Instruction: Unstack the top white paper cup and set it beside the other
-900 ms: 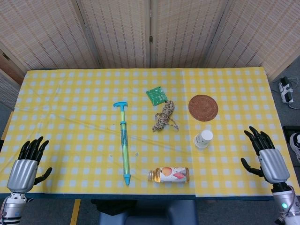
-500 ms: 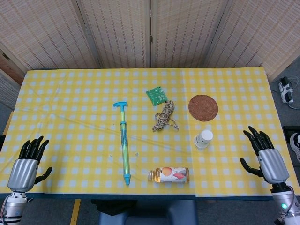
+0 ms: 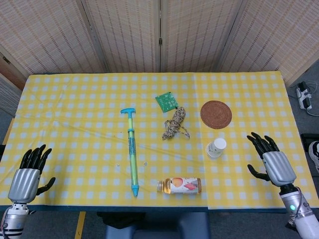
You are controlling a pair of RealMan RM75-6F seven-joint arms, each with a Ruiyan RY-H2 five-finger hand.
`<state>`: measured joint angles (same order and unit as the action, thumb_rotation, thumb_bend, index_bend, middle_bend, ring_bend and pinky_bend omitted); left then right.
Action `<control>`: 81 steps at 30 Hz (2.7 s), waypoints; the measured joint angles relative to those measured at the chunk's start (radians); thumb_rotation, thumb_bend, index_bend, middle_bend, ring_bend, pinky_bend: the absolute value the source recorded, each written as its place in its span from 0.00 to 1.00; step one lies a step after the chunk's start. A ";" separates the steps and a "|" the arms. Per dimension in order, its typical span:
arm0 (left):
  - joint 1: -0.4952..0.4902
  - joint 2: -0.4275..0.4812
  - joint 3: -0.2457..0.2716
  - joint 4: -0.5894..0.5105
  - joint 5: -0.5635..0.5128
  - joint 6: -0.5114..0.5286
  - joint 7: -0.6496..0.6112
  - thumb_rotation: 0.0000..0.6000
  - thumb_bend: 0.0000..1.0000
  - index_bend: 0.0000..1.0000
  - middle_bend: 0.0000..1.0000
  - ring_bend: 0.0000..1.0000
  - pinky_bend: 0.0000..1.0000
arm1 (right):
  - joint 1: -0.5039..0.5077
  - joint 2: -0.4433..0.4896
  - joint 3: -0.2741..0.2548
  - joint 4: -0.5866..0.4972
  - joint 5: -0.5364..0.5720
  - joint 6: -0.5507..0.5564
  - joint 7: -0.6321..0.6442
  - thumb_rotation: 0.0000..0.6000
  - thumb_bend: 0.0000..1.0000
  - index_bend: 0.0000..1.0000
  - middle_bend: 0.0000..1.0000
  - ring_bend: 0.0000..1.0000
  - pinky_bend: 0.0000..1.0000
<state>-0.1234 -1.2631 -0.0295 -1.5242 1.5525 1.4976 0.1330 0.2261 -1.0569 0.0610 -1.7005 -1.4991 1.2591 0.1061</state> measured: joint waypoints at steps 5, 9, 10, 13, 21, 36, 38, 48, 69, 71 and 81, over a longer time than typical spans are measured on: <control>-0.001 -0.002 0.000 0.003 -0.006 -0.004 -0.002 1.00 0.32 0.05 0.00 0.00 0.00 | 0.065 0.008 0.026 -0.008 0.066 -0.113 -0.018 1.00 0.39 0.09 0.10 0.16 0.03; 0.000 -0.004 -0.001 0.006 -0.003 0.002 -0.004 1.00 0.32 0.05 0.00 0.00 0.00 | 0.126 0.009 0.048 -0.006 0.125 -0.213 -0.036 1.00 0.38 0.09 0.10 0.16 0.03; 0.001 -0.005 -0.001 0.008 -0.002 0.004 -0.004 1.00 0.32 0.05 0.00 0.00 0.00 | 0.140 0.010 0.052 -0.005 0.136 -0.235 -0.039 1.00 0.39 0.09 0.10 0.16 0.03; 0.003 -0.006 0.000 0.010 -0.004 0.005 -0.005 1.00 0.32 0.06 0.00 0.00 0.00 | 0.185 0.012 0.064 -0.001 0.177 -0.310 -0.052 1.00 0.38 0.10 0.10 0.16 0.04; 0.006 -0.008 0.000 0.012 -0.010 0.004 -0.004 1.00 0.32 0.06 0.00 0.00 0.00 | 0.300 0.010 0.081 0.013 0.323 -0.465 -0.155 1.00 0.38 0.14 0.07 0.04 0.02; 0.004 -0.011 0.001 0.020 -0.020 -0.008 -0.007 1.00 0.32 0.06 0.00 0.00 0.00 | 0.413 -0.043 0.065 0.051 0.457 -0.571 -0.236 1.00 0.38 0.17 0.07 0.04 0.02; 0.004 -0.012 0.001 0.022 -0.021 -0.009 -0.009 1.00 0.32 0.06 0.00 0.00 0.00 | 0.420 -0.045 0.064 0.054 0.466 -0.576 -0.236 1.00 0.38 0.19 0.08 0.04 0.02; 0.005 -0.016 0.001 0.034 -0.029 -0.014 -0.019 1.00 0.32 0.06 0.00 0.00 0.00 | 0.454 -0.047 0.052 0.061 0.506 -0.594 -0.242 1.00 0.39 0.24 0.09 0.05 0.02; 0.002 -0.019 -0.002 0.041 -0.038 -0.023 -0.021 1.00 0.32 0.06 0.00 0.00 0.00 | 0.478 -0.067 0.044 0.095 0.510 -0.594 -0.199 1.00 0.41 0.35 0.13 0.08 0.02; 0.002 -0.020 -0.002 0.043 -0.038 -0.024 -0.022 1.00 0.32 0.06 0.00 0.00 0.00 | 0.477 -0.067 0.043 0.095 0.504 -0.586 -0.196 1.00 0.41 0.37 0.14 0.08 0.02; 0.002 -0.020 -0.002 0.047 -0.041 -0.025 -0.026 1.00 0.32 0.06 0.00 0.00 0.00 | 0.466 -0.043 0.042 0.062 0.485 -0.551 -0.191 1.00 0.43 0.40 0.16 0.09 0.02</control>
<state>-0.1215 -1.2834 -0.0315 -1.4773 1.5118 1.4726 0.1070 0.6924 -1.1001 0.1033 -1.6388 -1.0142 0.7077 -0.0845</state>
